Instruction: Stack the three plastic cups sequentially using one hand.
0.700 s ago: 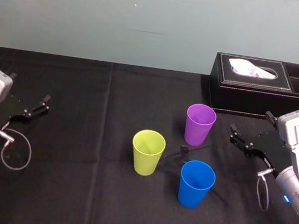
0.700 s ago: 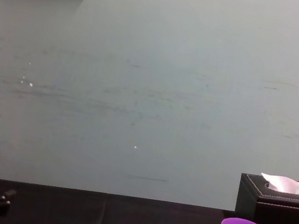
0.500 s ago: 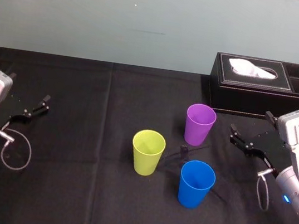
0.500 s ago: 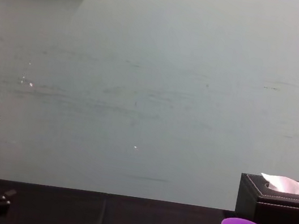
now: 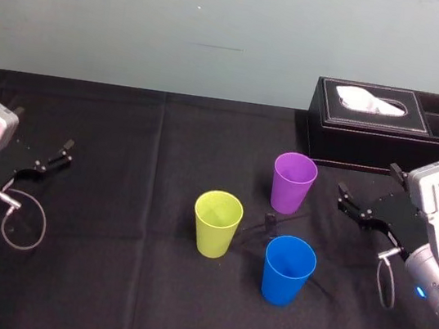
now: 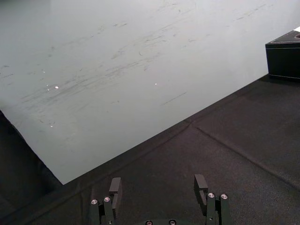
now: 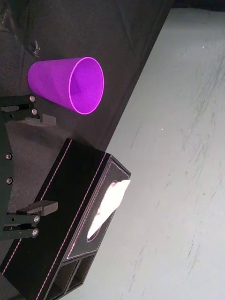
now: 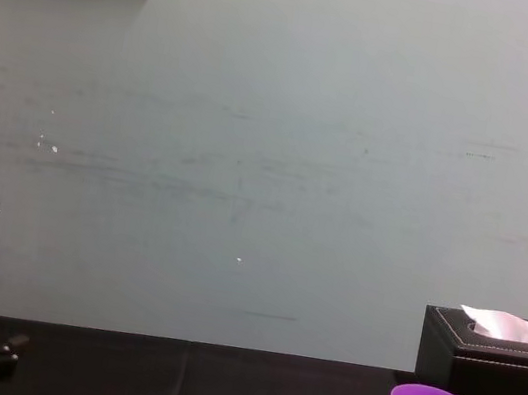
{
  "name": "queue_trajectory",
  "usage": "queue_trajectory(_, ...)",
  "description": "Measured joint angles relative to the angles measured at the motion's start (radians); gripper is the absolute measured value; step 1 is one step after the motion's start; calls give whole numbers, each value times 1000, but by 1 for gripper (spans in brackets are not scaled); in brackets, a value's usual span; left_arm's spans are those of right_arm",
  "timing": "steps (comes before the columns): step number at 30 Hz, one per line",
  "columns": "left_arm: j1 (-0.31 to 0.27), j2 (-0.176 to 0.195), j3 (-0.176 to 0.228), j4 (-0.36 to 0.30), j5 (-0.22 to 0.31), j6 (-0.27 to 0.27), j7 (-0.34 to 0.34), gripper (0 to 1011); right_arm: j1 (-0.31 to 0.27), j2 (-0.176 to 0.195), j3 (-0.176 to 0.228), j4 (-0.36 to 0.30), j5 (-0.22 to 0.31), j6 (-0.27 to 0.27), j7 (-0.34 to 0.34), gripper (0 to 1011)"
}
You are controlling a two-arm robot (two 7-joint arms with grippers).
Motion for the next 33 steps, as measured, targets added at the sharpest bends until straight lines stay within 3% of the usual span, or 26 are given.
queue_trajectory(29, 0, 0, 0, 0, 0, 0, 0, 1010, 0, 0, 0, 0, 0, 0, 0, 1003)
queue_trajectory(33, 0, 0, 0, 0, 0, 0, 0, 1010, -7, -2, 15, -12, 4, 12, 8, 1003)
